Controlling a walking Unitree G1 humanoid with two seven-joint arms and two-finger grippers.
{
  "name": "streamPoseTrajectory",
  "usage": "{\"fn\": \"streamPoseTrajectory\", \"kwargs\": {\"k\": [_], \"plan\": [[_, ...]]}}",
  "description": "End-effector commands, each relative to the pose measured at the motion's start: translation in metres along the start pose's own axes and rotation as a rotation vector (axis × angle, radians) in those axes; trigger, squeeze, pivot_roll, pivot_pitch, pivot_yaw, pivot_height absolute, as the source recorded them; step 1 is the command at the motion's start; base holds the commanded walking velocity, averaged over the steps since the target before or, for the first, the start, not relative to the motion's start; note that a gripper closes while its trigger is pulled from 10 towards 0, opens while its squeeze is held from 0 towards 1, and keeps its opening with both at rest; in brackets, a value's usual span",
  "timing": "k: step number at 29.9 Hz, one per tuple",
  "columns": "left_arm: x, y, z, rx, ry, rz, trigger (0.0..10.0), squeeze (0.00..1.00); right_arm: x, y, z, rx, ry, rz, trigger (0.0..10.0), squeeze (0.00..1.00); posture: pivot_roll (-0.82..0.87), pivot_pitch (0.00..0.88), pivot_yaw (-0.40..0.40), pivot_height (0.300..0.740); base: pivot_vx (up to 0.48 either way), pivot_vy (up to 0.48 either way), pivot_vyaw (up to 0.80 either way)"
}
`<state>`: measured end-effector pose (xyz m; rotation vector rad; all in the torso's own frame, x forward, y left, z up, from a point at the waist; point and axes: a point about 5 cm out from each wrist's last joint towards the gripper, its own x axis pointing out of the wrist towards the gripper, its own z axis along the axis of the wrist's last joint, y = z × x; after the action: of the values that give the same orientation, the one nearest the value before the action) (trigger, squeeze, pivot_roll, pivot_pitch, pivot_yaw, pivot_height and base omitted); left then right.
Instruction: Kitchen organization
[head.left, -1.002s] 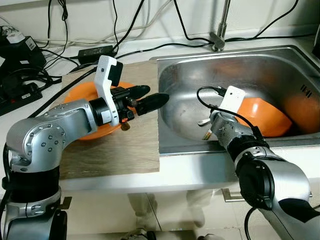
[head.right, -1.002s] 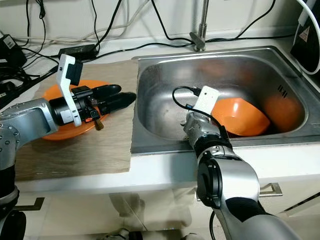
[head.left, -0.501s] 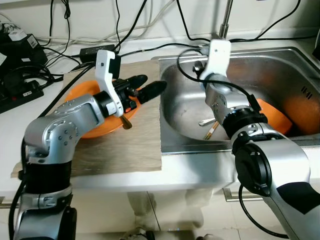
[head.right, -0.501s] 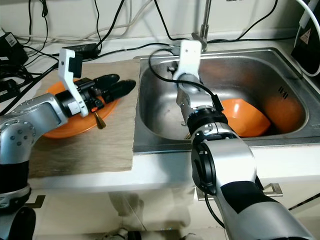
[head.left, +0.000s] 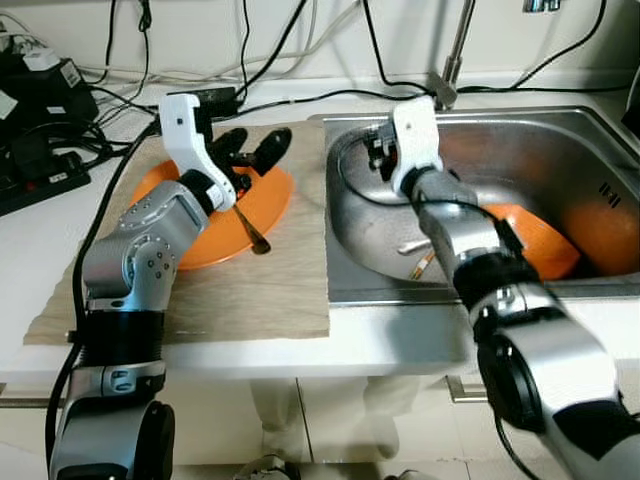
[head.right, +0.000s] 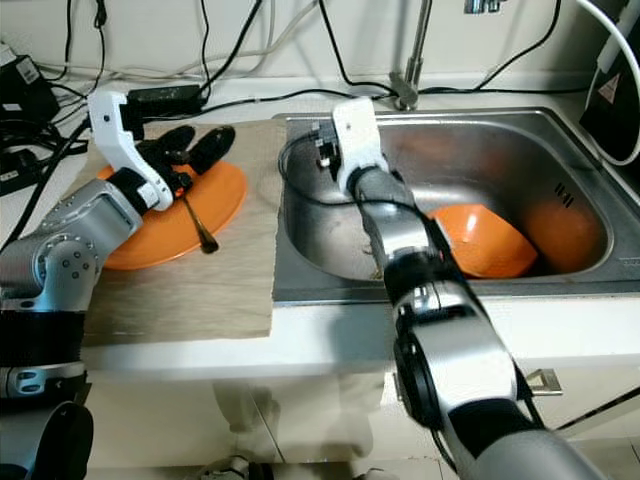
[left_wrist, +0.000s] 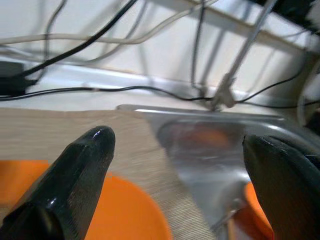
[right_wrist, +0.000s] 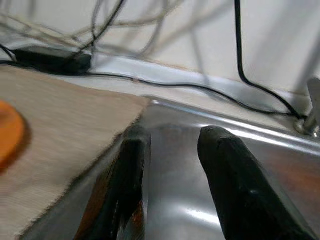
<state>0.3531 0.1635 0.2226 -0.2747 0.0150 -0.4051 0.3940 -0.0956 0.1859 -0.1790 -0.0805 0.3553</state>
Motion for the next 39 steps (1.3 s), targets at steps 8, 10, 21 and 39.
{"fn": "streamPoseTrajectory", "kwargs": {"k": [8, 10, 21, 39], "plan": [[0.006, 0.009, 0.005, 0.1, 0.031, 0.107, 10.0, 0.0, -0.004, 0.017, 0.01, -0.004, -0.055, 0.053, 10.0, 0.0, -0.07, 0.0, 0.066, 0.74, 0.0, 0.0, 0.0], [0.006, 0.01, 0.004, 0.105, 0.03, 0.107, 10.0, 0.0, -0.005, 0.019, 0.01, -0.015, -0.052, 0.059, 10.0, 0.0, -0.07, 0.0, 0.067, 0.74, 0.0, 0.0, 0.0], [0.002, 0.017, -0.001, 0.117, 0.053, 0.13, 10.0, 0.0, 0.007, -0.001, 0.028, 0.18, 0.114, -0.085, 10.0, 0.0, -0.06, 0.0, 0.066, 0.74, 0.0, 0.0, 0.0], [-0.015, 0.025, -0.004, 0.15, 0.138, 0.133, 10.0, 0.0, -0.007, -0.044, -0.035, 0.733, 0.477, -0.555, 10.0, 0.0, 0.0, 0.005, 0.097, 0.74, 0.0, 0.0, 0.0]]}}
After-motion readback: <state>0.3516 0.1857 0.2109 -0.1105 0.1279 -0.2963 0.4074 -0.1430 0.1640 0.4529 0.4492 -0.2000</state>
